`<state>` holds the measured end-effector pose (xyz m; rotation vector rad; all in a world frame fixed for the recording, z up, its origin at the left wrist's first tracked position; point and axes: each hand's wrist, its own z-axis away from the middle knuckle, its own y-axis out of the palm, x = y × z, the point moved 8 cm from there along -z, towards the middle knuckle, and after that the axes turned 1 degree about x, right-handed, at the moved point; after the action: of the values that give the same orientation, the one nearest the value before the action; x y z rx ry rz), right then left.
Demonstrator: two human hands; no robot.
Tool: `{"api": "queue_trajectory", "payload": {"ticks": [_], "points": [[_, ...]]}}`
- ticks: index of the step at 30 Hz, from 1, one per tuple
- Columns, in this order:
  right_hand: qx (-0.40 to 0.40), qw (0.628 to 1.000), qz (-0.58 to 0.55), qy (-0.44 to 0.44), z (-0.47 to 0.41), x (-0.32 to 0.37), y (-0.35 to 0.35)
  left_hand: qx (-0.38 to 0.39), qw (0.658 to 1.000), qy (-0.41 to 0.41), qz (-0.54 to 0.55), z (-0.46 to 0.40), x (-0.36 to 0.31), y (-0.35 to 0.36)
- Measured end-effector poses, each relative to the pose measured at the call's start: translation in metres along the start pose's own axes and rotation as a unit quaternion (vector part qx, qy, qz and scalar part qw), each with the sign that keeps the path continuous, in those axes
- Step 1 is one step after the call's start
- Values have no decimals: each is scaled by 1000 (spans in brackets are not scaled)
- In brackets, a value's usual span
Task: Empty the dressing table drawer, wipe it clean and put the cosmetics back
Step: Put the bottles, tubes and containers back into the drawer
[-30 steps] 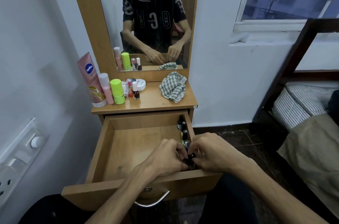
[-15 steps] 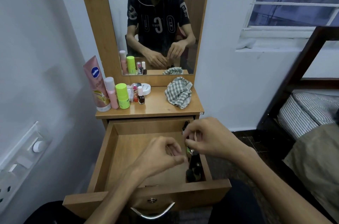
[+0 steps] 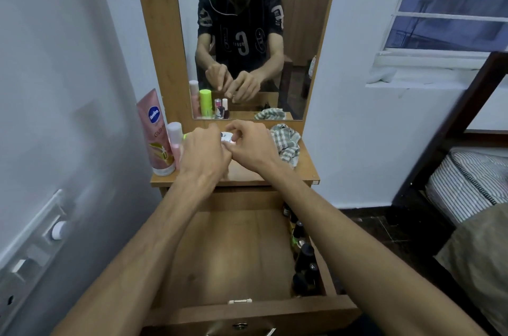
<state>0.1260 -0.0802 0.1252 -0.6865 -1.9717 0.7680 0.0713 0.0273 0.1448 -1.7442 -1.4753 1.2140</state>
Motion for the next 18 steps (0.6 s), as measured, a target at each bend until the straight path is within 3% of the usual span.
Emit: {"api": "queue_trajectory", "payload": {"ticks": [7,18], "points": [[31,999,-1,14,-8,-10,23,93,990,15,-103,-30,-3,15],[-23,997,-67,44,36,-43,-29,47,990,25,-128,-29,-5,18]]}}
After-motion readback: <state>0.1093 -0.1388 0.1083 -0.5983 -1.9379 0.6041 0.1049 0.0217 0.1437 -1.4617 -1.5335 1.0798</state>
